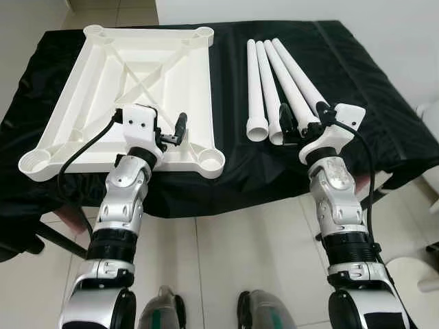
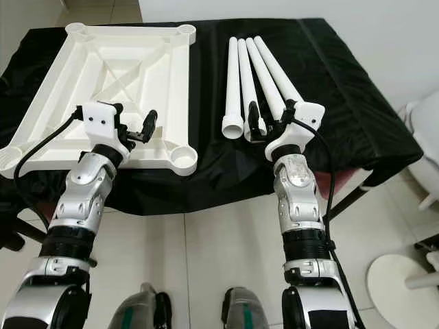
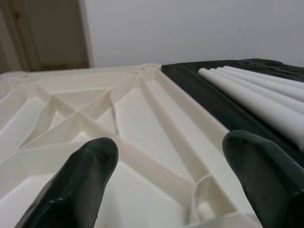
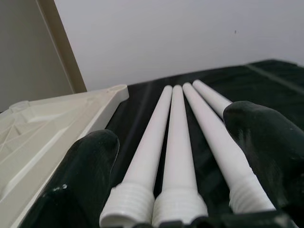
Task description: Building children table
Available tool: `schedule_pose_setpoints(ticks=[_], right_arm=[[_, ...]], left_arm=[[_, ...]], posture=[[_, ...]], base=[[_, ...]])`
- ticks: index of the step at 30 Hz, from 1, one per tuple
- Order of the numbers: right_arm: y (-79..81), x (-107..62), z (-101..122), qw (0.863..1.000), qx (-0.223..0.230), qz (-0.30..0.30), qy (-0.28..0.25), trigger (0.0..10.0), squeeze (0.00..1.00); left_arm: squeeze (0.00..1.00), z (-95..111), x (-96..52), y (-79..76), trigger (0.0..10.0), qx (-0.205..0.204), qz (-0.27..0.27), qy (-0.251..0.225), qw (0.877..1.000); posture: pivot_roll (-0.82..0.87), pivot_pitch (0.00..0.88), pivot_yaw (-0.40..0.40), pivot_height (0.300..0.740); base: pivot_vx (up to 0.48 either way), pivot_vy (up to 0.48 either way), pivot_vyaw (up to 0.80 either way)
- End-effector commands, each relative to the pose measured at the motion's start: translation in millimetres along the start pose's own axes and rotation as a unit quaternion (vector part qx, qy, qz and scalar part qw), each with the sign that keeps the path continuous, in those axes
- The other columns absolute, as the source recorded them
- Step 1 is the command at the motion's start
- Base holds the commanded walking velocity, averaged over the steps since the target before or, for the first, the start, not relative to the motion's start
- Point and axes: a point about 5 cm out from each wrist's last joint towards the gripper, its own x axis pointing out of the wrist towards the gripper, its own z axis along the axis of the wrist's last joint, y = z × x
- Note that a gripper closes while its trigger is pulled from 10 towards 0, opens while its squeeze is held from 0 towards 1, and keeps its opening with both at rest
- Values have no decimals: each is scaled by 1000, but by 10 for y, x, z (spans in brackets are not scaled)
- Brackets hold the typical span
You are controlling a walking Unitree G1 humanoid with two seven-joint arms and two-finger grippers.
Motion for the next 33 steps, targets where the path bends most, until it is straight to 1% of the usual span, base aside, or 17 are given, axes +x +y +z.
schedule_pose_setpoints(ticks=[1,2,6,9,12,13,15,17,19,21,23,26,27,30,31,32,33], right_arm=[[2,-11,-50,1000,-2,2,8,10000,0],[2,-11,-50,1000,-2,2,8,10000,0],[-8,-19,-133,1000,-9,8,20,10000,0],[-7,-22,-148,1000,-12,7,21,10000,0],[-18,-38,-204,999,-21,4,28,10000,0],[-21,-41,-212,999,-22,4,29,10000,0],[-39,-41,-233,999,-22,2,33,10000,0],[-38,-40,-236,999,-28,7,34,10000,0],[-37,-40,-241,999,-32,10,33,10000,0],[-42,-46,-247,999,-38,15,33,10000,0],[-45,-70,-250,999,-38,16,32,10000,0],[-25,-106,-254,999,-39,19,30,10000,0],[30,-165,-267,999,-20,28,26,10000,0],[66,-206,-289,999,-11,32,23,10000,0],[85,-225,-311,999,-7,33,25,10000,1000],[99,-237,-316,999,-4,35,23,10000,1000],[108,-239,-301,999,-4,36,18,10000,1000]], left_arm=[[0,-5,-21,98,10000,-7,90,0,996],[0,-5,-21,98,10000,-7,90,0,996],[0,-144,-139,271,10000,6,120,30,992],[0,-178,-171,326,10000,11,120,38,992],[0,-247,-231,459,10000,21,121,56,991],[0,-250,-240,483,10000,20,119,58,991],[0,-203,-233,532,10000,49,109,56,991],[0,-159,-228,574,10000,54,109,53,991],[0,-130,-228,603,10000,55,110,50,991],[0,-88,-246,655,10000,34,126,45,990],[0,-71,-292,647,10000,24,139,37,989],[0,-79,-346,575,10000,9,136,29,990],[0,-140,-418,448,10000,-5,129,29,991],[0,-203,-451,367,10000,-3,125,36,992],[361,-240,-456,322,10000,-9,116,41,992],[361,-256,-452,292,10000,-10,112,43,993],[1000,-232,-434,255,10000,-16,102,35,994]], posture=[[-79,0,-25,740],[-79,0,-25,740],[-44,0,-34,740],[-41,0,-39,740],[-23,0,-61,740],[-23,0,-61,740],[-7,0,-67,740],[2,0,-60,740],[4,0,-54,740],[11,4,-45,740],[9,2,-34,740],[0,0,-27,740],[-13,0,-21,740],[-22,0,-16,740],[-22,0,-16,740],[-22,0,-16,740],[-31,0,-15,740]], base=[[0,0,0],[0,0,0],[0,0,0],[0,0,0],[0,0,0],[0,0,0],[0,0,0],[0,0,0],[0,0,0],[0,0,0],[0,0,0],[0,0,0],[0,0,0],[0,0,0],[0,0,0],[0,0,0],[0,0,0]])
